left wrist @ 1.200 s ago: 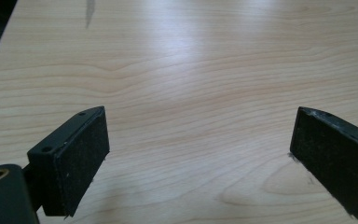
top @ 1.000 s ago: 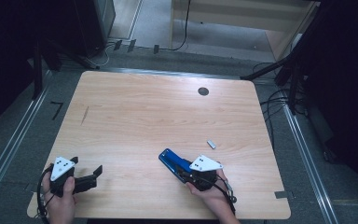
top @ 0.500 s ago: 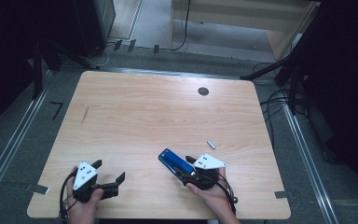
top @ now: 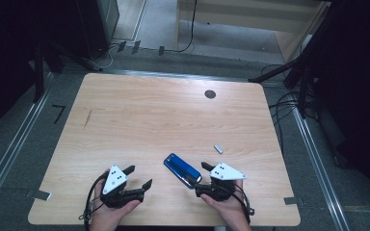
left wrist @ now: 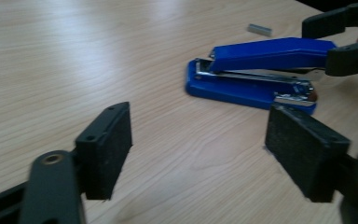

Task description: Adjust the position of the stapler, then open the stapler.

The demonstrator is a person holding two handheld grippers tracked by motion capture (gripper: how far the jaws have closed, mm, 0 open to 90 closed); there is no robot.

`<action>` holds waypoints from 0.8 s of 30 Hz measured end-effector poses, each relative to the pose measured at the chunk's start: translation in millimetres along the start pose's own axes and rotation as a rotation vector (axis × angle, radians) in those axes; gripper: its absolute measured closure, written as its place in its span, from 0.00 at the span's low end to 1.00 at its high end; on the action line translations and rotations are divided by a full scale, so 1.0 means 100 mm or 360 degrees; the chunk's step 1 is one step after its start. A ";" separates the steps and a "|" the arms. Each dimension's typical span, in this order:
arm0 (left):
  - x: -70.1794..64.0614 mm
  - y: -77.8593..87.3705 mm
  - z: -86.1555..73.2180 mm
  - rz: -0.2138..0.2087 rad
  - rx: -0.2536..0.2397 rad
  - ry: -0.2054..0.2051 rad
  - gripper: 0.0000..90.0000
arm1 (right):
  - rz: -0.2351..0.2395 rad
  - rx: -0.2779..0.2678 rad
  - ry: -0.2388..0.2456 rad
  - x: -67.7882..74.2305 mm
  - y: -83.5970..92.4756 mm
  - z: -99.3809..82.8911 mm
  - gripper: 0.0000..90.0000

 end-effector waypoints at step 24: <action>-0.41 -0.52 0.17 -0.0152 0.0130 -0.0185 0.86 | 0.0020 0.0025 -0.0147 -0.06 0.32 -0.34 0.46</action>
Point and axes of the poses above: each handheld gripper's, and its own axes: y roughly backward along the jaws, z roughly out of its top, x roughly to its left, the point moved 6 cm from there along -y, roughly forward along the jaws, and after that the axes turned 12 degrees about x, right-handed, at the moved point
